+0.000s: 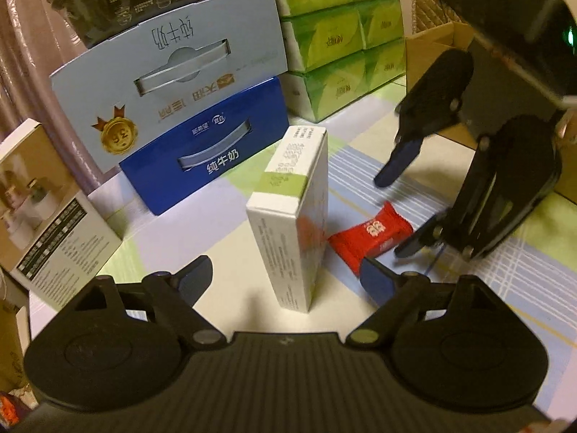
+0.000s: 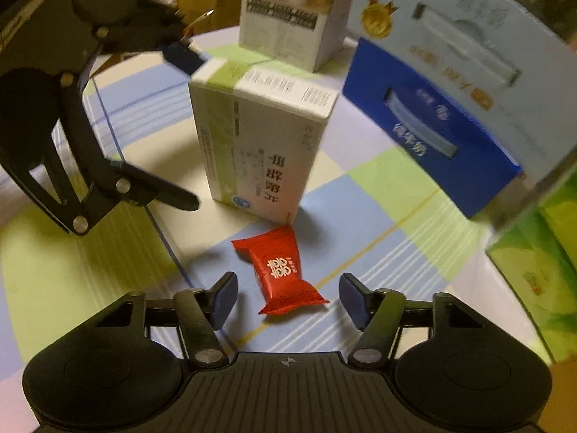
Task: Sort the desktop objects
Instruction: 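Grasp the white-green medicine box with the left tool while the right grasps the red candy, then lift the medicine box with the left tool while the right lifts the candy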
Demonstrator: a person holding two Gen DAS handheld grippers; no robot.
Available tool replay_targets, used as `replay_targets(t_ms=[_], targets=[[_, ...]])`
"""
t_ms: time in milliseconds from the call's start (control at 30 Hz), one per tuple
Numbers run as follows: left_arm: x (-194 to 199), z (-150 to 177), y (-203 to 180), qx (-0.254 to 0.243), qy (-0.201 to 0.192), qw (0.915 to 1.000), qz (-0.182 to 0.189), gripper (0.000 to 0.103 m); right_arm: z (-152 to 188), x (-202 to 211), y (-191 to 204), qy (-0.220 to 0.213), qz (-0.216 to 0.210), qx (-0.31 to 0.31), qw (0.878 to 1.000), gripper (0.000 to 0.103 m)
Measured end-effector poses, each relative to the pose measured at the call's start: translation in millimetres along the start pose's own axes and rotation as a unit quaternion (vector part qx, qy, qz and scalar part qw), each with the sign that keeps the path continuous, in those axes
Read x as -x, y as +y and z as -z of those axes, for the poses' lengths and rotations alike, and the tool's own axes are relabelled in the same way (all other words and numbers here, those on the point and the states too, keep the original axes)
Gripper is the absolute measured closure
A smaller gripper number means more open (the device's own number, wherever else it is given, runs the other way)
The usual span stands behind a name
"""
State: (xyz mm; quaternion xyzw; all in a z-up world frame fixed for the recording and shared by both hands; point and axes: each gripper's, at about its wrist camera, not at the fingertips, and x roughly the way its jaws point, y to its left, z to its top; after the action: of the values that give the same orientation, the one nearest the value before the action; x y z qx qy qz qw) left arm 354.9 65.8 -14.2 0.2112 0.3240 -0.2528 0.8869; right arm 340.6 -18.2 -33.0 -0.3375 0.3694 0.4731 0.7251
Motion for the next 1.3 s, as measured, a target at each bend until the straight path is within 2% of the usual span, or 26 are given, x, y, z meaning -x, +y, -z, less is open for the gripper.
replay_targets(t_ms=[100,333,433,533,600,667,700,800,967,1100,1300], targets=[[-6,-1,1,-0.007,-0.001,0.9999,0.014,0.027,0,-9,-1,-0.002,-0.011,0.0,1.0,0.052],[-11,-3,3,-0.007,-0.008,0.9996,0.026,0.03,-2,-17,-2,-0.007,-0.023,0.004,1.0,0.066],[-15,-4,4,-0.003,-0.007,0.9995,0.029,0.036,-1,-17,-3,-0.01,-0.029,-0.008,1.0,0.072],[-19,-4,3,0.006,-0.003,0.9995,0.032,0.048,1,-16,-2,-0.011,-0.026,-0.022,0.999,0.074],[-20,-5,2,0.013,-0.001,0.9993,0.035,0.061,2,-14,-1,-0.009,-0.022,-0.034,0.999,0.076],[-19,-6,0,0.021,-0.001,0.9992,0.034,0.069,4,-12,0,-0.003,-0.02,-0.047,0.999,0.077],[-18,-6,-1,0.025,-0.002,0.9992,0.032,0.078,5,-11,1,0.002,-0.017,-0.057,0.998,0.077],[-13,-6,-4,0.047,0.004,0.9985,0.027,0.083,8,-5,6,0.019,-0.012,-0.085,0.996,0.078],[11,-1,-18,0.091,0.017,0.9956,0.015,0.083,25,17,21,0.028,-0.011,-0.135,0.99,0.079],[42,9,-46,0.122,0.027,0.9922,0.008,0.083,45,42,38,0.026,-0.021,-0.186,0.982,0.079],[96,33,-107,0.151,0.03,0.988,-0.005,0.083,81,94,80,0.019,-0.025,-0.277,0.96,0.079]])
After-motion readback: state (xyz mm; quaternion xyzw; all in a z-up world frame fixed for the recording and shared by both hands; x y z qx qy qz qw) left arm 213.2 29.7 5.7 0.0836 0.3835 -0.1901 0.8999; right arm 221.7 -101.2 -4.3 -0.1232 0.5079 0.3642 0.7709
